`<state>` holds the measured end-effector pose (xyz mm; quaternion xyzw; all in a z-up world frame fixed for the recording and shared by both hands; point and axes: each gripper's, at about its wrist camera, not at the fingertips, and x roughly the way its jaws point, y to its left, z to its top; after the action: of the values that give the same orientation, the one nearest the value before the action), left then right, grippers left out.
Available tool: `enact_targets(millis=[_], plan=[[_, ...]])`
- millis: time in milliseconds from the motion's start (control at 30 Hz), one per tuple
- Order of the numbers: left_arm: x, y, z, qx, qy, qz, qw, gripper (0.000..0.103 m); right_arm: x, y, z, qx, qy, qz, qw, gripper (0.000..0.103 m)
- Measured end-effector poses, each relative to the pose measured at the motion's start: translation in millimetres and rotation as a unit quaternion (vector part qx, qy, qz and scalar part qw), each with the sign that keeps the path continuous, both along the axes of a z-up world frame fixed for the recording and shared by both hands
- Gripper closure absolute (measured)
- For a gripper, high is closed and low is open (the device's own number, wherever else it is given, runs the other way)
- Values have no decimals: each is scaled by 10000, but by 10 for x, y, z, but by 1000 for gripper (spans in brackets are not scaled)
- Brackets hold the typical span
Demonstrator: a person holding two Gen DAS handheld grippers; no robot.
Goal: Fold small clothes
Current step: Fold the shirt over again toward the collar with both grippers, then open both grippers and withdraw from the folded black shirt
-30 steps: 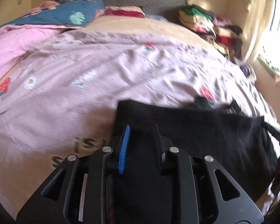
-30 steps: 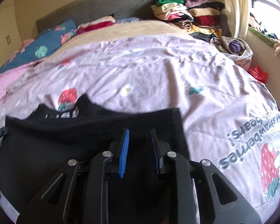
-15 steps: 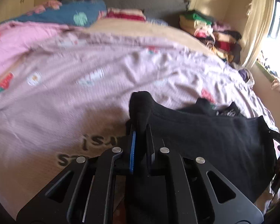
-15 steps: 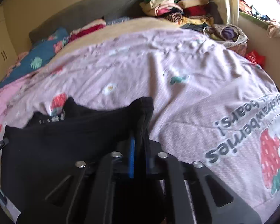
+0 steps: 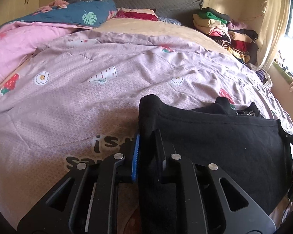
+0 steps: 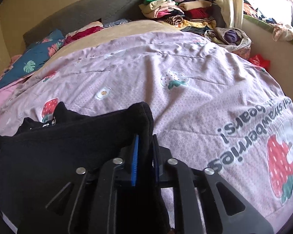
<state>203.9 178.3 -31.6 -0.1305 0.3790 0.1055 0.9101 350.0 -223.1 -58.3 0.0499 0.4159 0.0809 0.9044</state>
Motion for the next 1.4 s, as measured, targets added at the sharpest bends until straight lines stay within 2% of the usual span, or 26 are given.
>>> enact_targets(millis=[67,133,200,400,700,900,1100,1400], plan=[[-31,-4,9,-38,5,2,10000,93,-80,-51,18,138,28,-17,9999,75],[-69,-3,21,-78,10,4,10000,90,-174,-90,27,239,54,33,9997,62],[-110,-15,30,-91,1,15,10000,81,-289,-121,29,303,70,49,9995,55],[-226,-105,33,-131,54,-78,9999,69,-576,-205,-6,587,209,149,9979,50],[-455,-145,31,-239,121,-138,9995,64,-917,-391,14,854,238,118,9960,50],[-621,-129,-5,-285,191,-132,9993,62,-1041,-436,27,849,252,83,9960,52],[-721,-174,-28,-234,269,-183,9992,62,-1153,-491,7,792,343,-7,9963,58],[-873,-200,-59,-234,330,-255,9989,62,-1334,-597,10,822,378,-191,9957,56]])
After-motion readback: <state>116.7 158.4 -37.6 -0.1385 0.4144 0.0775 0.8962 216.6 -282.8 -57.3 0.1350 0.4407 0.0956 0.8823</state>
